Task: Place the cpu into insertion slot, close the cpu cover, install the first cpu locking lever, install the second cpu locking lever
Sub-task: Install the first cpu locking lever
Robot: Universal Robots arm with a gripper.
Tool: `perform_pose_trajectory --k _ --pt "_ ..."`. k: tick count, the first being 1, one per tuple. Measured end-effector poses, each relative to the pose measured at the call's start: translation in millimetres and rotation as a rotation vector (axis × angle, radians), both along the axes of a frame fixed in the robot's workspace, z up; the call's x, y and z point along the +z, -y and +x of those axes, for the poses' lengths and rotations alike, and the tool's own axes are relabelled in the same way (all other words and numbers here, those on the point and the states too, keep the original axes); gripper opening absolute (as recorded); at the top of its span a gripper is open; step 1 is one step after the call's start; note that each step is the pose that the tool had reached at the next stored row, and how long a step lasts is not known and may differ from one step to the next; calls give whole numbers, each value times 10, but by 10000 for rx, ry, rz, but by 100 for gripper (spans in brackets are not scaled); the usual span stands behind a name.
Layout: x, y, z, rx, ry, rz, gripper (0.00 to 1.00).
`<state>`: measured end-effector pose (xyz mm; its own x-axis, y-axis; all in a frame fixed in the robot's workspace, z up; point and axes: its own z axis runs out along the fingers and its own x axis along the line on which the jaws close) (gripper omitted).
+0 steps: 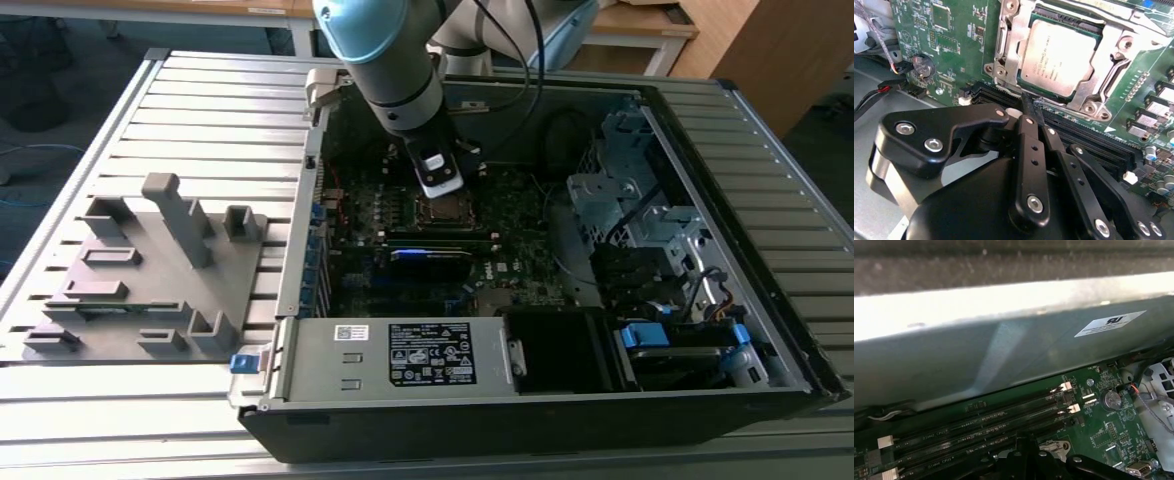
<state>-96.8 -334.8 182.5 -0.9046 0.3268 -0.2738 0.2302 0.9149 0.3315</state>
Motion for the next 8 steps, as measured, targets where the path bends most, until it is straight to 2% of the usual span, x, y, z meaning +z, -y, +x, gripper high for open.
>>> perform_pose_trajectory --k 8 --pt "-10 -8 27 -38 -1 -4 10"
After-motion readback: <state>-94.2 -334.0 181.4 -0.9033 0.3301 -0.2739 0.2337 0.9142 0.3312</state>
